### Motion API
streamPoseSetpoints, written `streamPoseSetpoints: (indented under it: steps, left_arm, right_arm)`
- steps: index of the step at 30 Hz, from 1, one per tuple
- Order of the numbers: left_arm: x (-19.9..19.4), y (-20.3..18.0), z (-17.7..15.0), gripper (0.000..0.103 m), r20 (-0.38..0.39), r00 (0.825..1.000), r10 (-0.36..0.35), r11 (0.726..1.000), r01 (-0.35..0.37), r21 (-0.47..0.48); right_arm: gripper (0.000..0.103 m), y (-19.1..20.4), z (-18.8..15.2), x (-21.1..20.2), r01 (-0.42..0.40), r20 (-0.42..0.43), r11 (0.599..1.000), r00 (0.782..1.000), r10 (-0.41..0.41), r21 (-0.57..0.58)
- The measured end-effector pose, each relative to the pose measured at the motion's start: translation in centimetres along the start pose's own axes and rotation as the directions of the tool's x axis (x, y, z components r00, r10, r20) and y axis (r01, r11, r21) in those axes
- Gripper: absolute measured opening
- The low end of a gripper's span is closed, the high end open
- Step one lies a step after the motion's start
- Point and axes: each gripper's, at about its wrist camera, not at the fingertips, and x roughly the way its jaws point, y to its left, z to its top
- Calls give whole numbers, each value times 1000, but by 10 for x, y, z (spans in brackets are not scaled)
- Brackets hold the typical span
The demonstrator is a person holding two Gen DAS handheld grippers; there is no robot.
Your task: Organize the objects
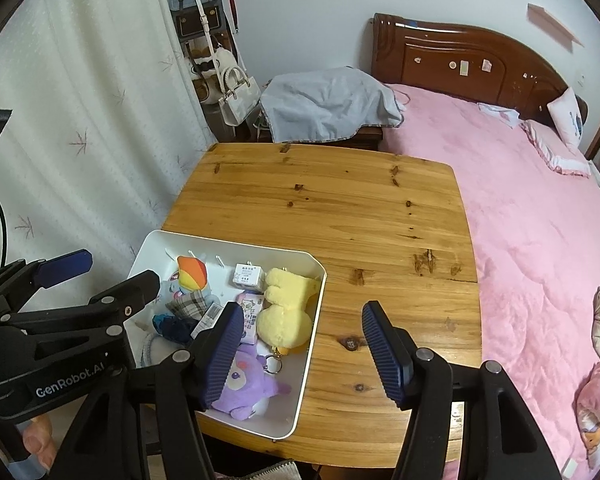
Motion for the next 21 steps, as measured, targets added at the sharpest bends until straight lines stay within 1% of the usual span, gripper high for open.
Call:
streamPoseSetpoints:
  steps: [21]
  left_arm:
    - [3, -8, 0, 83, -11, 1000, -10, 1000, 10, 11]
  right_arm:
    - [63, -13, 1, 0, 11, -1, 999, 1000, -11, 39]
